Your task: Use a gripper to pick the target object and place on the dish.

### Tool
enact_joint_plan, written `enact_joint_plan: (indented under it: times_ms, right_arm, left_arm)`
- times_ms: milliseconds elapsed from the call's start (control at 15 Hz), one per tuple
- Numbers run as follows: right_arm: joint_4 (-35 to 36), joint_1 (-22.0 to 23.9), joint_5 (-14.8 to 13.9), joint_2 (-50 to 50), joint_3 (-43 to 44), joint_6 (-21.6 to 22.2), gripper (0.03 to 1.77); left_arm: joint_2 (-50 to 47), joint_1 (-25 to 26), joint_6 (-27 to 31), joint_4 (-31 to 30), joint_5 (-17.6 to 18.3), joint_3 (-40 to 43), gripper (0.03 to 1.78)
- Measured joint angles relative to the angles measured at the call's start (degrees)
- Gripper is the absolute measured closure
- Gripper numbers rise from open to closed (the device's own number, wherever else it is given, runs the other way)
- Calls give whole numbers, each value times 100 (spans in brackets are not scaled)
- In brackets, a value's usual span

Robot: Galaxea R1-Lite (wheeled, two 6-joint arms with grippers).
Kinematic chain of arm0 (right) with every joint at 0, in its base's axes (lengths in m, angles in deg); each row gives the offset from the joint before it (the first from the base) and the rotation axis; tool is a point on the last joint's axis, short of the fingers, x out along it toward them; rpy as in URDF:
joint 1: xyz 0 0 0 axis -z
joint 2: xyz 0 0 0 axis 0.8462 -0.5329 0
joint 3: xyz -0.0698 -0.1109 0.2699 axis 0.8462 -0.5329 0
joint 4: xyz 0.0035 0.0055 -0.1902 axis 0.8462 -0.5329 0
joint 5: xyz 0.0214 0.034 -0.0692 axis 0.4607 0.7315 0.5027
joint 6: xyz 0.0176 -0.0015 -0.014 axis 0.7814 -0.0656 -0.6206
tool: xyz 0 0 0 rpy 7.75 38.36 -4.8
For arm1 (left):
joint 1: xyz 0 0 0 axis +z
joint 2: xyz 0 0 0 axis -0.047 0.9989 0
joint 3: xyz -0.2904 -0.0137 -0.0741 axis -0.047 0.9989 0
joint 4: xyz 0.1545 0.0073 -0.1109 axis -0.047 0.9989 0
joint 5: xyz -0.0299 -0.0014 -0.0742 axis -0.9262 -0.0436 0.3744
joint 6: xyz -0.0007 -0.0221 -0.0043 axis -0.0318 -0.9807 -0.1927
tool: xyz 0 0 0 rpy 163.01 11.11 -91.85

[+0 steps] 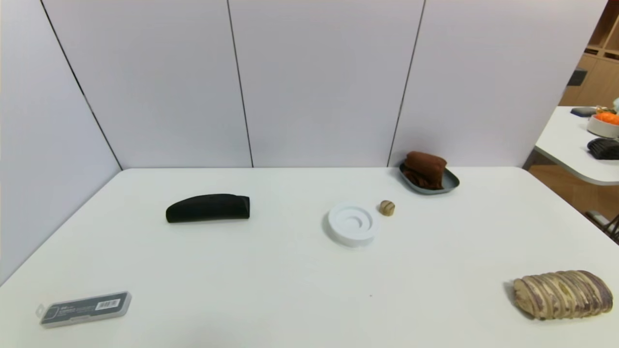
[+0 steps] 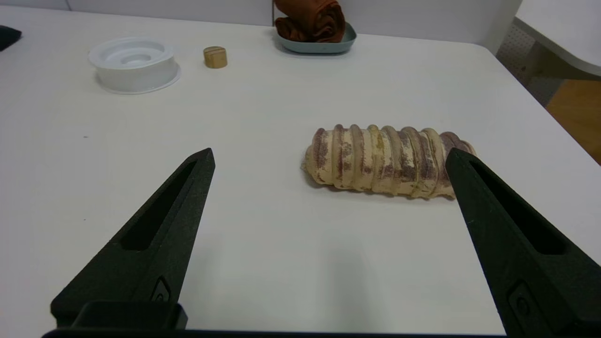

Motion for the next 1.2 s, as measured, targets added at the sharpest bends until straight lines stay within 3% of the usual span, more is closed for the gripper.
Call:
enact_joint_plan:
  times_ms: [133,1200]
  right_arm:
    - [-288,-7,-227,196,-63,39,10]
    - [-344,-7,-229,344,-90,205,10]
  left_arm:
    - [0,0,1,0,2,0,12]
    - [0,0,1,0,0,0,12]
